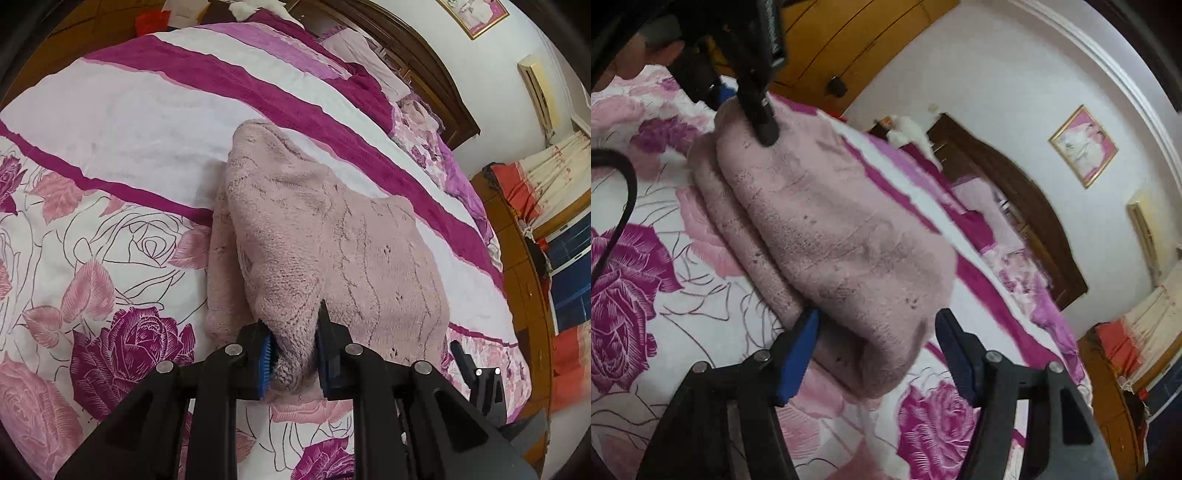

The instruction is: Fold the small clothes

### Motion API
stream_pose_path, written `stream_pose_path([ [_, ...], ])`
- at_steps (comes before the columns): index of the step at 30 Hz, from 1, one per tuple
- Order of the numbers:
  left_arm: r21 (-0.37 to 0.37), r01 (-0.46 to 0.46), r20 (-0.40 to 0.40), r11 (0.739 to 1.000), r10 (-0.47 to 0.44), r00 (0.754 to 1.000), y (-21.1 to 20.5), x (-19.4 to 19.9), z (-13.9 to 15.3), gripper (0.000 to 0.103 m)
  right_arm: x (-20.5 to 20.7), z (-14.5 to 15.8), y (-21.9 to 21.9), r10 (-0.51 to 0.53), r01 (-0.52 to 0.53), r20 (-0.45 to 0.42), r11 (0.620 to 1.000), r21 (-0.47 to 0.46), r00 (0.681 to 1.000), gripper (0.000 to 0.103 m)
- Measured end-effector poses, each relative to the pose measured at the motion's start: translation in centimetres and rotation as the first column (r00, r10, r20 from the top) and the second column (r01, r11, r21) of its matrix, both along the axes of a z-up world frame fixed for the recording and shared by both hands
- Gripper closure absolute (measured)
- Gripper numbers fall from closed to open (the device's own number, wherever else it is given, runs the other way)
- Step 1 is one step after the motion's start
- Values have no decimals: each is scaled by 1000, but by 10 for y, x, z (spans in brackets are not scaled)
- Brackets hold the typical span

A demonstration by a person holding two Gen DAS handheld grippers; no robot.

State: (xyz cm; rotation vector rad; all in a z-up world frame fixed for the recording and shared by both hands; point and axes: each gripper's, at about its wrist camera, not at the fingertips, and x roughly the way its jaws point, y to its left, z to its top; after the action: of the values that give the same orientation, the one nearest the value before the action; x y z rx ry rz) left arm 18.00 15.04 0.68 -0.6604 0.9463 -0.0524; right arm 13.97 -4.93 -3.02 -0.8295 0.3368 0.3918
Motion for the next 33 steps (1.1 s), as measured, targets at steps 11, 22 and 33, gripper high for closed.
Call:
stream_pose_path([
  [11, -14, -3, 9, 1000, 3, 1000, 2, -3, 1, 103, 13, -6, 15, 46, -47, -24, 998, -29, 999, 92],
  [22, -18, 5, 12, 1000, -5, 1000, -2, -2, -1, 103, -4, -5, 1, -20, 19, -8, 999, -35, 1000, 90],
  [33, -14, -27, -39, 1000, 27, 999, 19, -38, -2, 101, -13, 25, -40, 121, -32, -347, 967, 251, 930, 56],
])
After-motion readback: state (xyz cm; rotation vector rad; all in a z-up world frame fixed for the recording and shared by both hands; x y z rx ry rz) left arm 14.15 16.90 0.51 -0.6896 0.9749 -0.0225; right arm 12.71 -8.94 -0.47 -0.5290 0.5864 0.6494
